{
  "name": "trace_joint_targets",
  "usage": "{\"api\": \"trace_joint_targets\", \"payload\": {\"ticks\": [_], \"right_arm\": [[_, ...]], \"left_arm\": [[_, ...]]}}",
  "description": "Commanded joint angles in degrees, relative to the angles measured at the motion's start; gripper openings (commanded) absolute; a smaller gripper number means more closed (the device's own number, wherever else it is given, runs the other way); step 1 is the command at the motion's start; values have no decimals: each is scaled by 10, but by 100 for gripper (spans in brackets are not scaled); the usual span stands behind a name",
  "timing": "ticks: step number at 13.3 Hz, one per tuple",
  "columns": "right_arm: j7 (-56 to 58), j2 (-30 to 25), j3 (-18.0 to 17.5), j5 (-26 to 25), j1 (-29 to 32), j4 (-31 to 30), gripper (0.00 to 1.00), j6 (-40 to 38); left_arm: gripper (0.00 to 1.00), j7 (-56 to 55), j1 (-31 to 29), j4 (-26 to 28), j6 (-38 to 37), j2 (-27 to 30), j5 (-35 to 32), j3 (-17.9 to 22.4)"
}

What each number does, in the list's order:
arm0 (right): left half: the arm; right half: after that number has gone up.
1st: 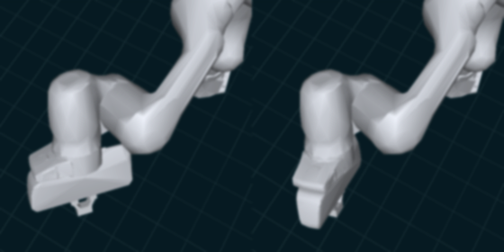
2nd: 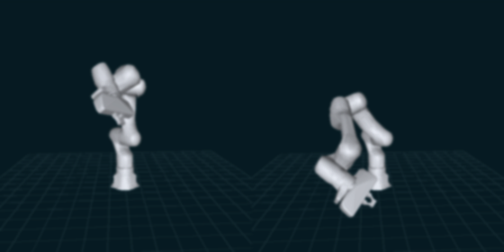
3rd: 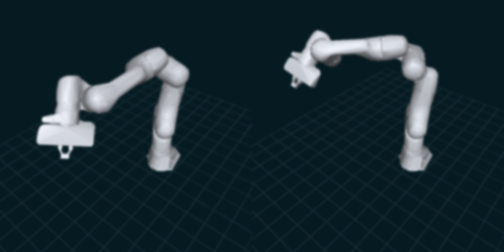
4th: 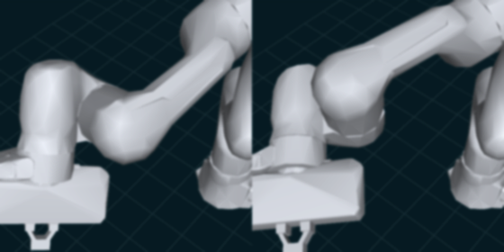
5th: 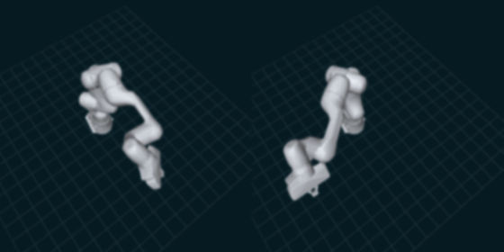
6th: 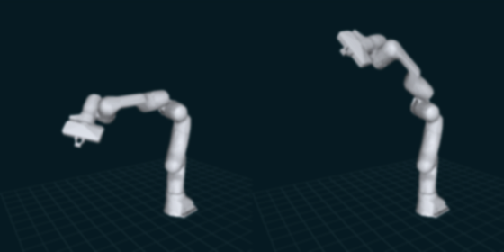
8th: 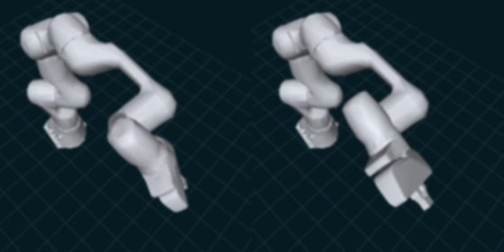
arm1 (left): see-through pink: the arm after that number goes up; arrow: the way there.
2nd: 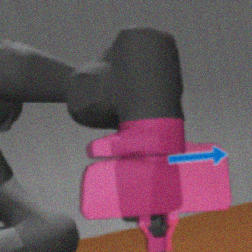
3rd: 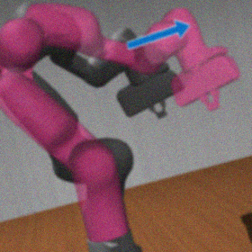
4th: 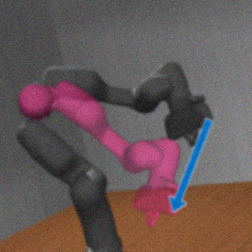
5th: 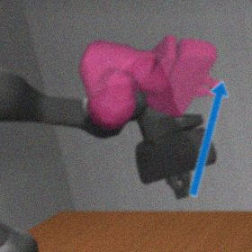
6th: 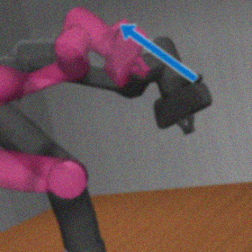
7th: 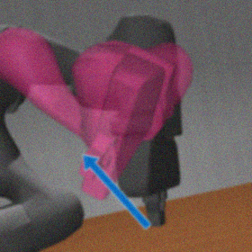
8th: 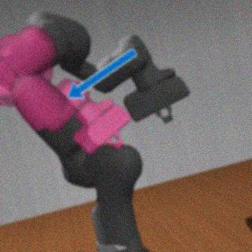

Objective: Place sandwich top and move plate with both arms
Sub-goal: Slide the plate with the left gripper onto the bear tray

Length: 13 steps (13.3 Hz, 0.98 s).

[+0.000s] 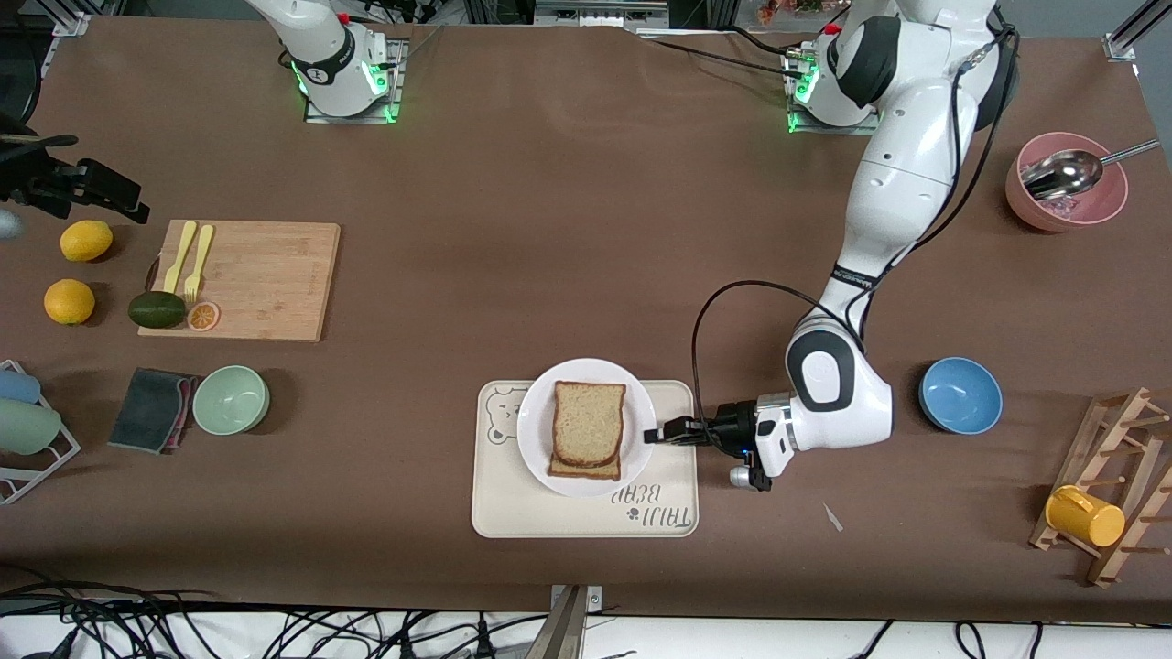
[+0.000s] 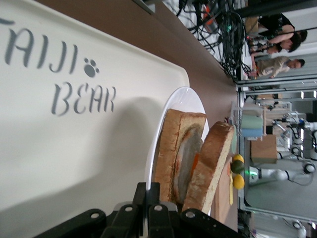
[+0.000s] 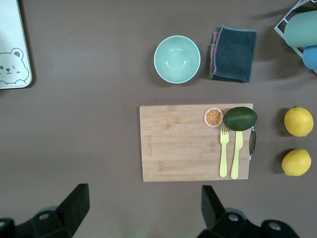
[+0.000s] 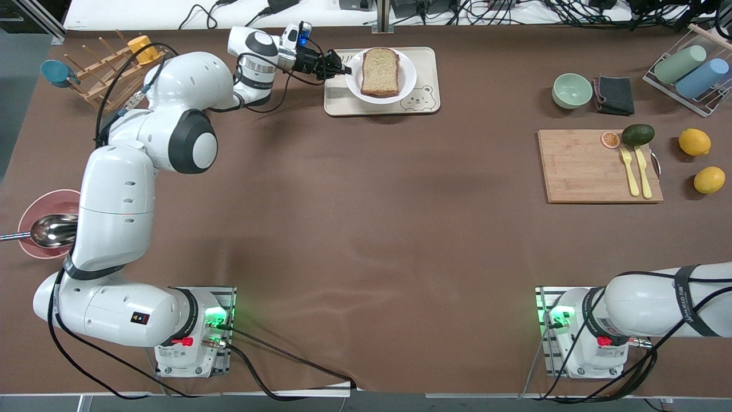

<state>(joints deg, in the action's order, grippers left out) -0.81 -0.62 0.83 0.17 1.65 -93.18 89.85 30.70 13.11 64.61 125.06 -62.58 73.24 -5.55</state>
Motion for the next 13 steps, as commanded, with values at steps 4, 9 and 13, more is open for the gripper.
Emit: {"api": "trace_joint_targets", "payload": {"ticks": [4,9,13], "right_arm": [[-3,3,-2,10,2,13,100,-11],[-3,3,-2,10,2,13,100,-11],[-3,3,-1,10,2,13,100,-11]], "left_arm": [[0,-97,12,-71,40,-44,24,-1],[0,-100,14,-71,67,-50,50,-1],[0,-90,17,-70,67,-54,51,-5]]}}
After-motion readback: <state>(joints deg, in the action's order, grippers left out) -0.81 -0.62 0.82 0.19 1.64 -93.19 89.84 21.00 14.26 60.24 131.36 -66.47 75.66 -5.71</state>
